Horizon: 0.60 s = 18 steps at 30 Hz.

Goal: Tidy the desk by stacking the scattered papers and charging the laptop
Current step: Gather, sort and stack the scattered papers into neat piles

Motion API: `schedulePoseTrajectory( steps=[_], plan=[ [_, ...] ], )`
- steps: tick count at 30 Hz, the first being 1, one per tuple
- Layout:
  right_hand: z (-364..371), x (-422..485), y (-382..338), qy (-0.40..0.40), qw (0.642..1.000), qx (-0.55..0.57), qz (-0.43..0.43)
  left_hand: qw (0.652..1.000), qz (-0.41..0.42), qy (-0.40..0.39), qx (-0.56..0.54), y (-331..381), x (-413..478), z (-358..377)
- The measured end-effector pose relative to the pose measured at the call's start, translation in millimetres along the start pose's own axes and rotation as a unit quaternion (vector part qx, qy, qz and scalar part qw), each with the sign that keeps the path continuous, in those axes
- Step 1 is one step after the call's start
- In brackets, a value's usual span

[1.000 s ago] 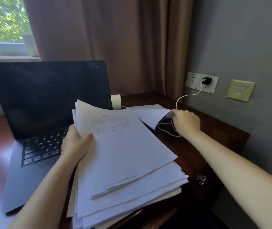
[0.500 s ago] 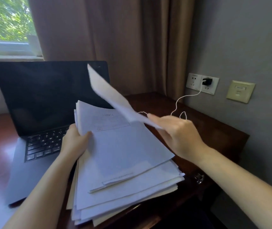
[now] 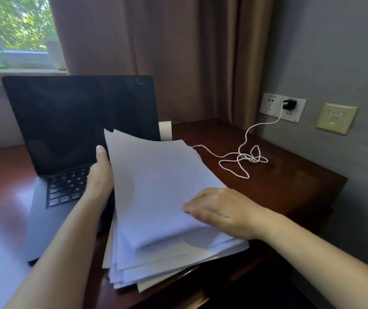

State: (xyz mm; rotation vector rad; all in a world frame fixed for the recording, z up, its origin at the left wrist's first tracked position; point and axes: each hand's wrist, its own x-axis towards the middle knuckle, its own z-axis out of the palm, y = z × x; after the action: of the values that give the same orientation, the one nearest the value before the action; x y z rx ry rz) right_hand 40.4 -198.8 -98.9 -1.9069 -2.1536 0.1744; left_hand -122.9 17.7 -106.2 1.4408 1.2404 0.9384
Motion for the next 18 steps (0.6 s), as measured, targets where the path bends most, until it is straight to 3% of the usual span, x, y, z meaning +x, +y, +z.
schedulePoseTrajectory(
  steps=[2, 7, 10, 13, 15, 18],
  plan=[
    [-3, 5, 6, -0.006, 0.998, 0.045, 0.041, 1.000, -0.006, 0.001, -0.006, 3, -1, 0],
    [-14, 24, 39, 0.103, 0.978, 0.077, 0.162, 0.997, 0.049, -0.033, 0.049, -2, 2, 1],
    [-22, 32, 55, 0.076, 0.926, 0.273, 0.250, 0.991, 0.071, -0.029, 0.113, -7, 5, 2],
    [-16, 41, 62, 0.074, 0.885, 0.354, 0.292, 0.982, 0.088, -0.023, 0.164, -7, 2, 5],
    [-5, 46, 57, 0.096, 0.878, 0.385, 0.267, 0.980, 0.089, -0.015, 0.177, -8, 1, 7],
    [13, 45, 52, 0.116, 0.897, 0.369, 0.216, 0.977, 0.087, -0.011, 0.194, -10, -4, 12]
  ],
)
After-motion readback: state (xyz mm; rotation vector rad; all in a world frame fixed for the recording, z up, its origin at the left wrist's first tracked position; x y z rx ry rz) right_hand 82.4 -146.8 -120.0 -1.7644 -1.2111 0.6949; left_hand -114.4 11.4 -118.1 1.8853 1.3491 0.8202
